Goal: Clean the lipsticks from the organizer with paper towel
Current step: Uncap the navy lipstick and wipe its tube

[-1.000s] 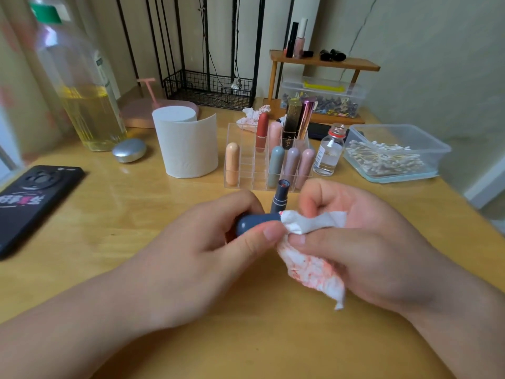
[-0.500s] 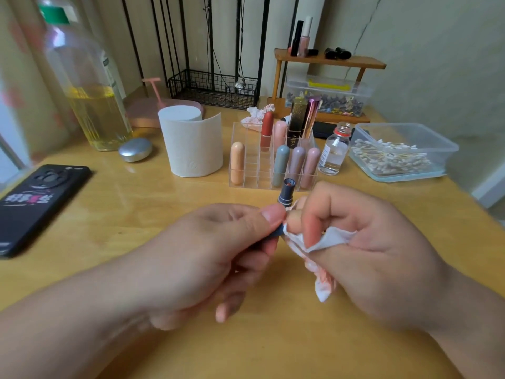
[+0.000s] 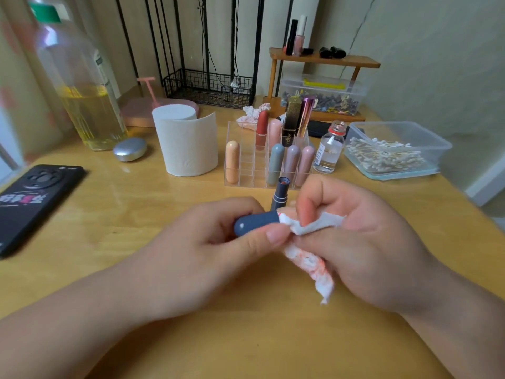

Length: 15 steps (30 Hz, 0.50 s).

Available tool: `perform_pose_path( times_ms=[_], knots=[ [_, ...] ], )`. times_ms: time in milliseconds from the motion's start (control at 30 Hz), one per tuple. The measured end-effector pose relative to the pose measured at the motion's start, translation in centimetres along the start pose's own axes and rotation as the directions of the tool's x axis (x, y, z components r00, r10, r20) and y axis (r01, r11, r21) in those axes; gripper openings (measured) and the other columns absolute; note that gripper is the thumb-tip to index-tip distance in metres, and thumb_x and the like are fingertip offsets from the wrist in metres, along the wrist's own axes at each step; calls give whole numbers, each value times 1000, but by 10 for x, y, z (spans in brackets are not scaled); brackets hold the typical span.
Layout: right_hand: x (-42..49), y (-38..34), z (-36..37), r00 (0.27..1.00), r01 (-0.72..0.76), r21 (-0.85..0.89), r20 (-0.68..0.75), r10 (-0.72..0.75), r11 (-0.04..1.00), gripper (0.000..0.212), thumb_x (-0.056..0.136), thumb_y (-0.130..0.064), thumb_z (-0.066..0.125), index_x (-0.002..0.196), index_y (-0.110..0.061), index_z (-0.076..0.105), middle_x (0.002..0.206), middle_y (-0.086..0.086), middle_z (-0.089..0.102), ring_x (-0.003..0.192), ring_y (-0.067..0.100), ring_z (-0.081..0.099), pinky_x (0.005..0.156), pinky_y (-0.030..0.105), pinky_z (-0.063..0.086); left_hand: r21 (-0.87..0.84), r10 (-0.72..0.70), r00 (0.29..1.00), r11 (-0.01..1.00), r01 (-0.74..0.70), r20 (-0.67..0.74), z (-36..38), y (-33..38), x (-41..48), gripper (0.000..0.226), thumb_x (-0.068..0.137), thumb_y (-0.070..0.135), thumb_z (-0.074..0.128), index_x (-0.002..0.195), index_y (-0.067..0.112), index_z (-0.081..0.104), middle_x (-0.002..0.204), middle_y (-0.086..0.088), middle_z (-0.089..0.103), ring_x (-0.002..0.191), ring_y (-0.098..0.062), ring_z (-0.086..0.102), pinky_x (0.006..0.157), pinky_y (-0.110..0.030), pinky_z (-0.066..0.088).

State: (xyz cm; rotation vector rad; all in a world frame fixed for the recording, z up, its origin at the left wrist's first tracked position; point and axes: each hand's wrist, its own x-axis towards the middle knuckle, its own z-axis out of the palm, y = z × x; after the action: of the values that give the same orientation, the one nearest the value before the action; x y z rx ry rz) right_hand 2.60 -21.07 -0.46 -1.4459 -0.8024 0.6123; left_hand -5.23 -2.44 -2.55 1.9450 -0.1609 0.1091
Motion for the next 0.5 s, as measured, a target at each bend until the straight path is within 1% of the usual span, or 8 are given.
perform_pose_path(
  times_ms=[33,100,200,233,300,367,433,500],
  knots=[
    [-2,2,1,999,54,-61,1,-54,997,28,81,6,52,69,-19,51,60,10,50,53,25,40,43,33,36,-199,-133,987,969,148,88,1,0,1,47,85,61,57,78,14,62,56,-9,44,48,-21,46,43,-29,45],
    [-6,5,2,986,167,-199,28,-165,966,20,86,1,54,75,-16,50,66,3,54,52,29,42,41,36,40,-470,-280,898,776,420,339,-2,2,2,55,87,61,54,78,8,62,52,-11,43,40,-22,45,39,-25,46],
    [-8,6,2,971,238,-322,70,-228,916,11,88,-9,53,80,-14,50,71,6,52,54,29,46,41,41,45,-622,-259,807,529,578,530,-8,6,2,43,92,50,55,83,8,60,54,-7,38,38,-15,43,33,-18,38],
    [-8,4,3,974,228,-313,61,-220,922,14,90,-5,54,80,-15,51,72,5,53,56,28,47,42,40,47,-639,-258,825,532,555,502,-8,8,2,39,92,47,56,83,9,59,55,-5,35,39,-14,38,32,-16,35],
    [-6,1,4,989,146,-229,15,-147,962,21,87,0,55,77,-18,53,71,7,53,58,24,48,44,35,47,-607,-275,894,660,444,355,-3,10,1,35,89,45,57,81,11,60,57,-1,30,41,-12,28,33,-15,28],
    [-3,-2,4,1000,10,-84,-3,-11,996,20,83,0,57,73,-18,55,67,12,50,57,24,46,46,34,45,-428,-248,956,855,292,158,3,9,0,35,87,48,56,77,15,58,55,4,33,42,-11,27,36,-17,27],
    [1,-4,0,995,-96,45,28,95,994,19,78,1,58,72,-17,58,66,14,51,56,25,46,49,34,40,31,-36,999,999,36,-26,4,4,-3,36,91,54,52,82,20,57,57,11,44,47,-9,38,43,-23,34],
    [4,-6,-4,986,-163,191,53,156,968,22,74,4,58,72,-17,63,67,14,54,60,26,50,55,34,38,518,247,968,835,-189,-46,0,-1,-5,31,96,54,44,93,26,57,69,13,52,60,-9,47,52,-26,41]
  ],
)
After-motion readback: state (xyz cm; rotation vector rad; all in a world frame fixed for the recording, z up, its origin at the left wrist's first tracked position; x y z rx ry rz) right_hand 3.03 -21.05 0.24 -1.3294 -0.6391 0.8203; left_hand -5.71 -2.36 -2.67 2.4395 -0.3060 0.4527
